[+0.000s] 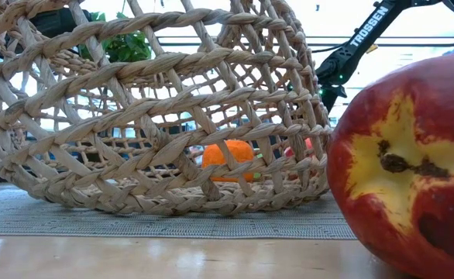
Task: Build produce basket
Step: Put the pear into the brown basket
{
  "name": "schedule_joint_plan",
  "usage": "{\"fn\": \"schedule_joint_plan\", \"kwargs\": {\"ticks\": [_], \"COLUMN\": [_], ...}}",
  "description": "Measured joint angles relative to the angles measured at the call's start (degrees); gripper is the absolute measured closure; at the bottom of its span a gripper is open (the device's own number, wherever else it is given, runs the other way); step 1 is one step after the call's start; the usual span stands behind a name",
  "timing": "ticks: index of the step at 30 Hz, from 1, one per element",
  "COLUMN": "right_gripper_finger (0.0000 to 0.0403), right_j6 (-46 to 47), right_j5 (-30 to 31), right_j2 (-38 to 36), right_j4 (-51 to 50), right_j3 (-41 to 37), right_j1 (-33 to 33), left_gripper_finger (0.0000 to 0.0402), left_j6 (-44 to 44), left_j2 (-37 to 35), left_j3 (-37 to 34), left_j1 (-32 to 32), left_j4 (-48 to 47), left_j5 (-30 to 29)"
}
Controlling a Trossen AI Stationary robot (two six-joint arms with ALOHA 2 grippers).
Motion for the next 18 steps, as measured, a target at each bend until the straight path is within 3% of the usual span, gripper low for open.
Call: {"fn": "schedule_joint_plan", "kwargs": {"ticks": [12,18], "right_gripper_finger": [0.0073,0.0085], "right_j6": [-0.42,-0.18], "right_j5": [-0.03,-5.93], "right_j2": [0.00,0.02], "right_j4": [0.05,-0.82], "right_j3": [-0.01,0.77], "right_j1": [0.31,0.39], "left_gripper_finger": [0.0370,0.0366], "left_j6": [-0.01,-0.01], "left_j2": [-0.01,-0.02], "left_j3": [-0.02,-0.02], "left_j1": [0.00,-0.01], "left_j4": [-0.02,0.00], "left_j5": [0.00,0.00]}}
